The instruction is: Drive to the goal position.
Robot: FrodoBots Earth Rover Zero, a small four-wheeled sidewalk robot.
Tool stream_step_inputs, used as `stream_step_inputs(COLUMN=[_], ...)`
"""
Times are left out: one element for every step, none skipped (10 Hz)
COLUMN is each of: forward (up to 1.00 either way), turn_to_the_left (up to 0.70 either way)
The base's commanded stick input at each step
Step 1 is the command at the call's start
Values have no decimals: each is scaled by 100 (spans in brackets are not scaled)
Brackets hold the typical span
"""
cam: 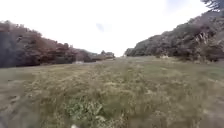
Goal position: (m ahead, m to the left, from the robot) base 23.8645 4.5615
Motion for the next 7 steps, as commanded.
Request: stream_step_inputs(forward=[100, 100, 100, 100, 100, 100, 100], turn_to_the_left=[0, 0, 0, 0, 0, 0, 0])
